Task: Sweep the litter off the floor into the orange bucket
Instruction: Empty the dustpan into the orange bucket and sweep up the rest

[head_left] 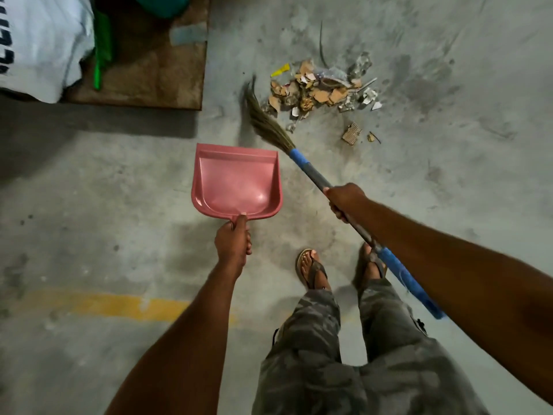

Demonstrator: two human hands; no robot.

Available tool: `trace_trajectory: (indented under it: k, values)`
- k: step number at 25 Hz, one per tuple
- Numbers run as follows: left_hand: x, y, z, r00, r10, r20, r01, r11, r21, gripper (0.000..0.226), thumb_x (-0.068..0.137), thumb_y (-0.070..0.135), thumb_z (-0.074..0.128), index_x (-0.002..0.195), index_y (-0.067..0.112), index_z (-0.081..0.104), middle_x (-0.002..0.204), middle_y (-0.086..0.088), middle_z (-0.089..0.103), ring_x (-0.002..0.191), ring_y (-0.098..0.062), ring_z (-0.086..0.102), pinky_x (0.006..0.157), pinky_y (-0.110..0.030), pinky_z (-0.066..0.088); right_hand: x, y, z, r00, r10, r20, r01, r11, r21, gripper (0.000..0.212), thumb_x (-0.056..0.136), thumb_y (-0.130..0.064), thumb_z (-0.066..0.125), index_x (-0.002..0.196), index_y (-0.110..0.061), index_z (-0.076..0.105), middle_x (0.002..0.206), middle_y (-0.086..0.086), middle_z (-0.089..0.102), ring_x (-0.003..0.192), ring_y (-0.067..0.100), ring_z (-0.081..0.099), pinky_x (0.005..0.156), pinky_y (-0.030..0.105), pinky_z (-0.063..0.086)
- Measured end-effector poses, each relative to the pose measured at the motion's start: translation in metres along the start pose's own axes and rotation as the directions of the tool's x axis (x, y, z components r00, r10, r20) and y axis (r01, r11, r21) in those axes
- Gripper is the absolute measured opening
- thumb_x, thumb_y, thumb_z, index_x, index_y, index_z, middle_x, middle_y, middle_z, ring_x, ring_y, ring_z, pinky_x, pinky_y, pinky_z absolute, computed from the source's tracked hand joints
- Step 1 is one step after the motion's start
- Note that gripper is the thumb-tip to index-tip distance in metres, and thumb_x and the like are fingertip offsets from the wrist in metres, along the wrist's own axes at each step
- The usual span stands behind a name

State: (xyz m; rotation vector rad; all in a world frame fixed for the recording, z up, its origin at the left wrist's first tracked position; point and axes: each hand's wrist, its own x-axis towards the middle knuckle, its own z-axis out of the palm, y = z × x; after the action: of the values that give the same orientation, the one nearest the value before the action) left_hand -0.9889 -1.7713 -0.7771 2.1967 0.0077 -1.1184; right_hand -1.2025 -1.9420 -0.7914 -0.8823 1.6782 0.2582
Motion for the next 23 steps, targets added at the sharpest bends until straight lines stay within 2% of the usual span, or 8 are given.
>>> trace_trajectory:
  k: [4, 10, 14, 18, 23]
  values:
    - [0.021, 0.002, 0.007, 1.000, 0.011, 0.000, -0.011, 1.000, -0.005, 0.037, 0.101, 0.035, 0.064, 0.074, 0.010, 0.059, 0.056, -0.003, 0.051, 0.039, -0.013, 0.041, 0.038, -0.021, 0.034, 0.035, -0.031, 0.007, 0.990, 0.128, 0.055, -0.133, 0.987, 0.092, 0.028, 0.103, -0.027, 0.051, 0.085, -0.006, 0.048, 0.061, 0.009, 0.049, 0.042, 0.019, 0.041, 0.045, 0.022, 0.032]
    - [-0.007, 0.008, 0.047, 0.992, 0.011, 0.129, -0.017, 0.999, 0.041, 0.038, 0.100, 0.038, 0.064, 0.076, 0.008, 0.061, 0.055, -0.005, 0.051, 0.041, -0.015, 0.042, 0.038, -0.022, 0.035, 0.004, 0.029, -0.059, 0.975, 0.185, -0.124, -0.181, 0.983, 0.045, 0.027, 0.099, -0.024, 0.052, 0.080, -0.005, 0.053, 0.058, 0.010, 0.053, 0.023, 0.016, 0.040, 0.036, 0.017, 0.037]
    - [-0.039, 0.014, 0.073, 0.971, 0.026, 0.237, -0.051, 0.994, 0.097, 0.038, 0.099, 0.039, 0.064, 0.076, 0.009, 0.062, 0.052, -0.004, 0.051, 0.039, -0.015, 0.042, 0.040, -0.023, 0.036, -0.043, 0.092, -0.099, 0.959, 0.135, -0.250, -0.140, 0.990, 0.000, 0.038, 0.096, -0.037, 0.059, 0.075, -0.005, 0.061, 0.054, 0.008, 0.060, 0.036, 0.021, 0.051, 0.046, 0.026, 0.044]
    - [-0.071, 0.015, 0.087, 0.958, 0.032, 0.283, -0.078, 0.986, 0.150, 0.039, 0.098, 0.042, 0.065, 0.074, 0.012, 0.063, 0.052, -0.001, 0.054, 0.039, -0.014, 0.045, 0.039, -0.023, 0.037, -0.085, 0.167, -0.126, 0.949, 0.089, -0.304, -0.117, 0.990, -0.076, 0.046, 0.090, -0.050, 0.063, 0.082, -0.005, 0.069, 0.070, 0.013, 0.073, 0.051, 0.028, 0.064, 0.055, 0.033, 0.053]
    - [-0.088, -0.016, 0.096, 0.965, -0.012, 0.263, -0.041, 0.980, 0.195, 0.041, 0.096, 0.043, 0.067, 0.070, 0.011, 0.063, 0.051, -0.001, 0.056, 0.041, -0.017, 0.047, 0.040, -0.024, 0.038, -0.090, 0.226, -0.150, 0.939, 0.135, -0.316, -0.241, 0.915, -0.325, 0.047, 0.093, -0.053, 0.061, 0.091, -0.007, 0.068, 0.076, 0.009, 0.071, 0.063, 0.026, 0.070, 0.058, 0.030, 0.054]
